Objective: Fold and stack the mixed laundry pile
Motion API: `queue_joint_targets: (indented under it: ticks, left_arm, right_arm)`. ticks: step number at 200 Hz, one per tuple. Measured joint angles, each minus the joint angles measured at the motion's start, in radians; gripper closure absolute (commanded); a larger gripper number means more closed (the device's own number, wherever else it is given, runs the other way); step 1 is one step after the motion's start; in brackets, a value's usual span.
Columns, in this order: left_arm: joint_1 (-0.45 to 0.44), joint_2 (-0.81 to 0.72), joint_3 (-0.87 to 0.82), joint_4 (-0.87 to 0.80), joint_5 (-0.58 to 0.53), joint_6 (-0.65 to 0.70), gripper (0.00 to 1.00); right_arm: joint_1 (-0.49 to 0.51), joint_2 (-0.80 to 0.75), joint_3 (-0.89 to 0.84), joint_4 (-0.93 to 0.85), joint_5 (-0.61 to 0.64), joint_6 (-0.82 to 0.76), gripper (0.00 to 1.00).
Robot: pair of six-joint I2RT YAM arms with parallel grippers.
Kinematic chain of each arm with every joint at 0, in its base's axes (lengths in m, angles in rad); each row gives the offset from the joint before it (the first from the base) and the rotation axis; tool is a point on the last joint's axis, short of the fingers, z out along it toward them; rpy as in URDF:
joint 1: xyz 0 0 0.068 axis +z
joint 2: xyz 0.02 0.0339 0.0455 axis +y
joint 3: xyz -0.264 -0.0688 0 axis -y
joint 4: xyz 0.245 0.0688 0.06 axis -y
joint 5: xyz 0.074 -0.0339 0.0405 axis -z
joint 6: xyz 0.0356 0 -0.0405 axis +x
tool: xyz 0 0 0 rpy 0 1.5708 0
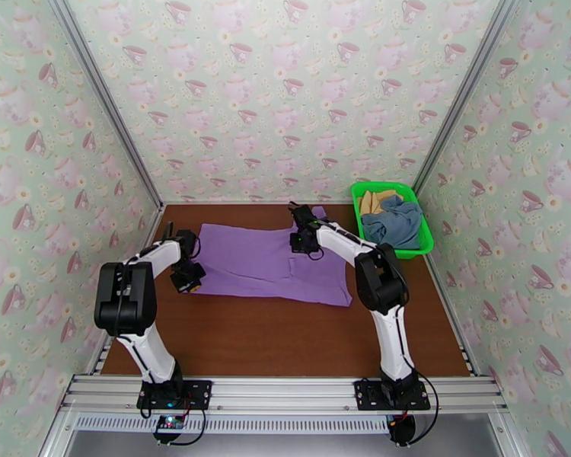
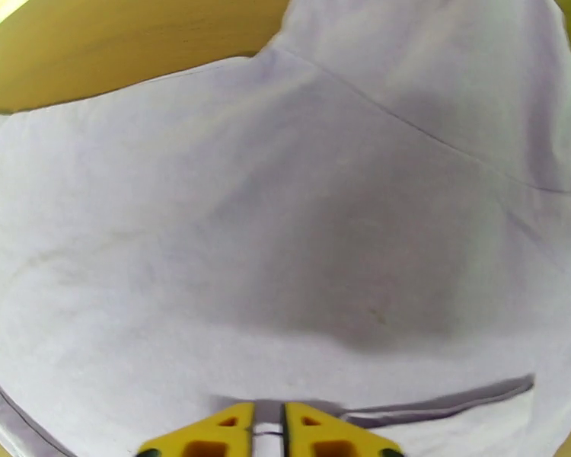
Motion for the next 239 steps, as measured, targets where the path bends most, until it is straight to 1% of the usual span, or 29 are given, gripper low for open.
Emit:
queue_joint_targets:
  ticks: [8, 22, 52, 67, 82, 88, 116, 125, 138, 172, 204, 239]
  left_arm:
    - [0.000, -0.002, -0.005, 0.000, -0.002, 0.000, 1.00]
    - [0.000, -0.002, -0.014, 0.000, -0.003, 0.000, 1.00]
    - [-0.004, -0.005, -0.035, 0.010, -0.002, -0.001, 1.00]
    - [-0.009, -0.009, -0.042, 0.017, -0.003, -0.006, 1.00]
    - [-0.014, -0.018, -0.054, 0.027, -0.007, -0.009, 1.00]
    - [-0.018, -0.022, -0.061, 0.032, -0.010, -0.013, 1.00]
    - [-0.041, -0.050, -0.099, 0.053, -0.023, -0.021, 1.00]
    - [-0.047, -0.063, -0.116, 0.063, -0.026, -0.024, 1.00]
    - [-0.053, -0.091, -0.151, 0.081, -0.026, -0.025, 1.00]
    - [-0.072, -0.170, -0.244, 0.117, -0.025, -0.042, 1.00]
    - [-0.102, -0.259, -0.341, 0.142, -0.025, -0.062, 1.00]
    - [-0.136, -0.333, -0.414, 0.152, -0.025, -0.085, 1.00]
  right_arm:
    - [-0.003, -0.037, -0.055, 0.006, 0.014, 0.000, 0.63]
    - [-0.009, -0.134, -0.191, 0.012, 0.041, 0.006, 0.63]
    - [-0.028, -0.364, -0.500, 0.028, 0.071, 0.032, 0.71]
    - [-0.040, -0.424, -0.622, 0.054, 0.071, 0.052, 0.74]
    - [-0.048, -0.431, -0.716, 0.084, 0.066, 0.078, 0.78]
    - [-0.049, -0.436, -0.733, 0.104, 0.063, 0.088, 0.80]
    - [-0.056, -0.466, -0.782, 0.172, 0.058, 0.147, 0.81]
    - [-0.056, -0.473, -0.790, 0.183, 0.058, 0.167, 0.86]
    - [-0.059, -0.476, -0.794, 0.183, 0.057, 0.201, 0.89]
    - [-0.061, -0.490, -0.822, 0.206, 0.046, 0.304, 0.89]
    - [-0.062, -0.623, -1.003, 0.344, 0.024, 0.423, 0.89]
    - [-0.062, -0.803, -1.188, 0.409, -0.003, 0.544, 0.89]
